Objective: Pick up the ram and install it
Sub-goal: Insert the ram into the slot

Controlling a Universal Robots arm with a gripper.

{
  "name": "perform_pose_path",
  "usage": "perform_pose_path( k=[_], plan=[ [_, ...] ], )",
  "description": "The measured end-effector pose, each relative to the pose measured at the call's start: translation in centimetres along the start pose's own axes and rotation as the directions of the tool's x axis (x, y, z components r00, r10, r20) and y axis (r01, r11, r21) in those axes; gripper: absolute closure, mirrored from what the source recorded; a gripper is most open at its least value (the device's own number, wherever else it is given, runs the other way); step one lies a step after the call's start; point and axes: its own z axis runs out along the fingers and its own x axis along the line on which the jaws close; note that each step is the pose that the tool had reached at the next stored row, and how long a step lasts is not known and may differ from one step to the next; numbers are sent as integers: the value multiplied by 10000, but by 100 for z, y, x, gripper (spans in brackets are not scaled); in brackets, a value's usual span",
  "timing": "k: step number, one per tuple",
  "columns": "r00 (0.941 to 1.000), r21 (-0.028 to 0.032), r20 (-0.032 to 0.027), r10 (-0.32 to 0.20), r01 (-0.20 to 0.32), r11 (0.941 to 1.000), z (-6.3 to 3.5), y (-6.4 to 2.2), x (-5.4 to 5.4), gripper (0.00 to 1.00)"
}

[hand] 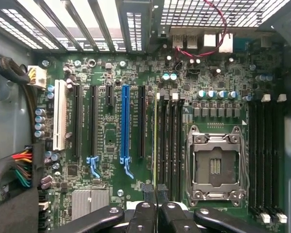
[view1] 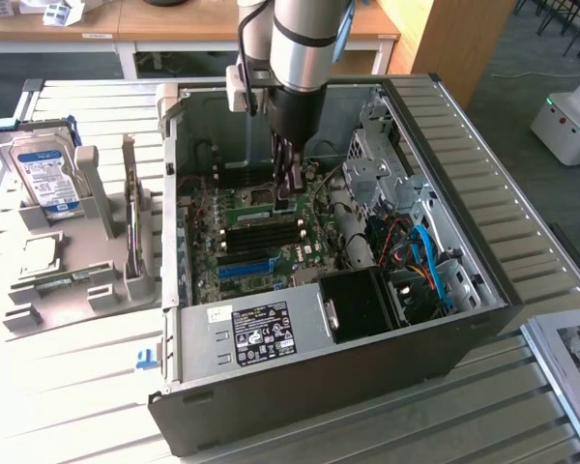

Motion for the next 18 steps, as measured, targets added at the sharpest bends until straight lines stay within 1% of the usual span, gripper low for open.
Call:
perform_pose_path(
  k=[1,6,10,15,18],
  plan=[
    [10000,0,0,5,-5,10000,27,-1,0,88],
    [10000,0,0,16,-16,10000,81,-3,1,88],
    [10000,0,0,17,-17,10000,81,-4,1,88],
    [10000,-13,0,15,-15,10000,78,-67,2,88],
    [10000,-14,0,16,-16,10000,78,-74,2,88]
  ],
)
